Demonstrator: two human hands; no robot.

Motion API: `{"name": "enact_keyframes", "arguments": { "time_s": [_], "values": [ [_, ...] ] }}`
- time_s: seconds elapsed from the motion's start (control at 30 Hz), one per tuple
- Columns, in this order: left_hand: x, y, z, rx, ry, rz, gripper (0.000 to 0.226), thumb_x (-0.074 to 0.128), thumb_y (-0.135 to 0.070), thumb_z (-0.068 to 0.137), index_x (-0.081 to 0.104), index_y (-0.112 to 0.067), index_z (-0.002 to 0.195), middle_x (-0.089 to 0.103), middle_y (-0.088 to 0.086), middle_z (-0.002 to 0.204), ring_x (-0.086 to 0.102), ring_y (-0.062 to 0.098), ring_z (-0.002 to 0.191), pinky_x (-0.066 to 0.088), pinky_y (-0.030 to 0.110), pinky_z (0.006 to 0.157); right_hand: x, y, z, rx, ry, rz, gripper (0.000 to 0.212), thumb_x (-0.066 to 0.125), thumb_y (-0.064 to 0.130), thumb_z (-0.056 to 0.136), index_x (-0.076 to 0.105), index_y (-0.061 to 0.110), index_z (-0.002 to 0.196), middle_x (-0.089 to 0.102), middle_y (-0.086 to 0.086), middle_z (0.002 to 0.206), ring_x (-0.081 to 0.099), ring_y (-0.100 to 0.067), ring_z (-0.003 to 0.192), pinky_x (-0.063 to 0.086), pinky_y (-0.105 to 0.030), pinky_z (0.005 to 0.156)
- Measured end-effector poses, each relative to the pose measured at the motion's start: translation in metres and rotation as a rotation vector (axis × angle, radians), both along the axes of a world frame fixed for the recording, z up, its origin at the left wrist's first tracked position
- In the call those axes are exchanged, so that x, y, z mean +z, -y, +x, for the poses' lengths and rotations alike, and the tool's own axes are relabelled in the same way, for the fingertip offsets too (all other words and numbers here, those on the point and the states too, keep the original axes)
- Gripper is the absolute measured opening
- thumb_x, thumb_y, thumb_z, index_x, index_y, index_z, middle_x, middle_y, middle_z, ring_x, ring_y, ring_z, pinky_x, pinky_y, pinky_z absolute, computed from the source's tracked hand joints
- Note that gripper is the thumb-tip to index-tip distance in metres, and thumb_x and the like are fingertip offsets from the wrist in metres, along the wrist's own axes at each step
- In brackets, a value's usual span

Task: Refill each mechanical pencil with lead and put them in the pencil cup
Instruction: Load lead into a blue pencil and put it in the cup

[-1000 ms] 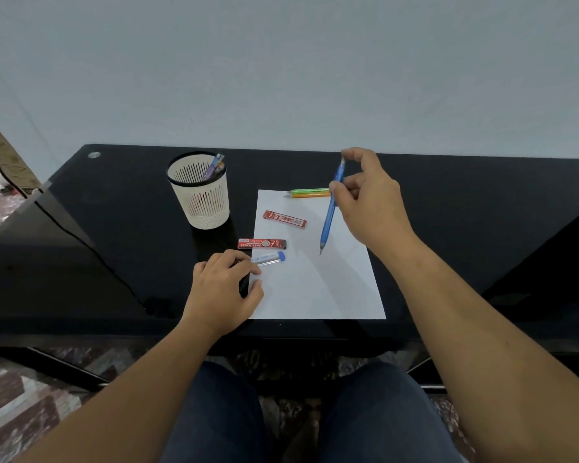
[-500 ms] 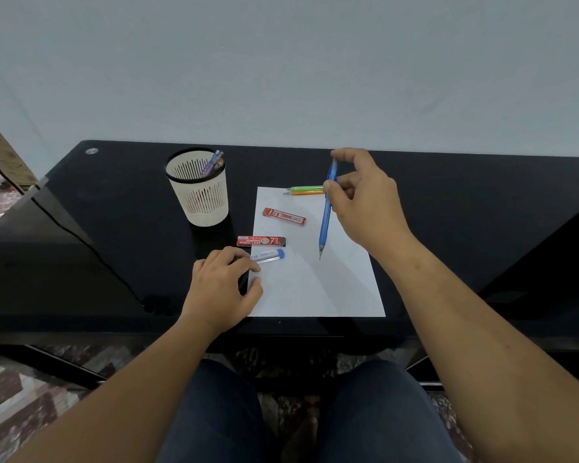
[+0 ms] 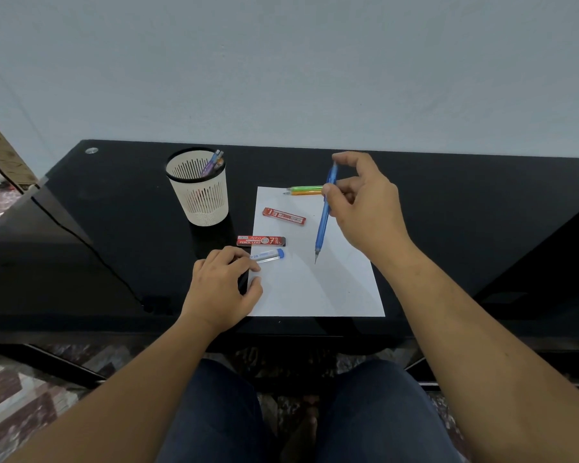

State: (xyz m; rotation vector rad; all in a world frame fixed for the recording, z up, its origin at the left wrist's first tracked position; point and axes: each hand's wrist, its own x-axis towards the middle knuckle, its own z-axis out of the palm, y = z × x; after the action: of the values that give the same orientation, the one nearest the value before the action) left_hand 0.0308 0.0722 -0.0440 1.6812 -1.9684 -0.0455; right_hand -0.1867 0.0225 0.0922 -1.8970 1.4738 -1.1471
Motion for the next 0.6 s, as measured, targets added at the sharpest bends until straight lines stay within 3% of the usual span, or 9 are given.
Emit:
{"name": "enact_keyframes", "arguments": {
  "time_s": [0.17, 0.37, 0.6],
  "values": [
    [-0.0004, 0.0008, 0.0004, -0.005, 0.005, 0.004, 0.023, 0.055, -0.04, 0.081, 0.069, -0.027, 0.095, 0.058, -0.01, 0.107, 0.052, 0.011, 0.098, 0.034, 0.032, 0.085, -0.0027, -0.0005, -0.0008, 0.004, 0.007, 0.013, 0.041, 0.059, 0.022, 0.093, 0.041, 0.028, 0.129, 0.065, 0.008, 0.09, 0.063, -0.005, 0.084, 0.046, -0.003, 0.058],
    [-0.0003, 0.0003, 0.0005, -0.01, 0.001, -0.012, 0.021, 0.058, -0.038, 0.081, 0.069, -0.026, 0.095, 0.058, -0.009, 0.107, 0.053, 0.012, 0.098, 0.034, 0.032, 0.085, -0.0052, -0.0032, -0.003, 0.019, 0.004, 0.03, 0.037, 0.06, 0.02, 0.092, 0.043, 0.029, 0.124, 0.062, 0.011, 0.087, 0.063, -0.007, 0.087, 0.046, -0.003, 0.054],
    [-0.0001, -0.0015, 0.0003, 0.005, 0.034, -0.052, 0.035, 0.048, -0.044, 0.083, 0.069, -0.022, 0.1, 0.06, -0.007, 0.108, 0.055, 0.013, 0.099, 0.037, 0.032, 0.086, -0.0026, -0.0046, -0.0083, 0.006, 0.006, -0.015, 0.049, 0.059, 0.018, 0.093, 0.037, 0.031, 0.135, 0.061, 0.011, 0.087, 0.059, 0.001, 0.079, 0.041, 0.001, 0.053]
  ]
}}
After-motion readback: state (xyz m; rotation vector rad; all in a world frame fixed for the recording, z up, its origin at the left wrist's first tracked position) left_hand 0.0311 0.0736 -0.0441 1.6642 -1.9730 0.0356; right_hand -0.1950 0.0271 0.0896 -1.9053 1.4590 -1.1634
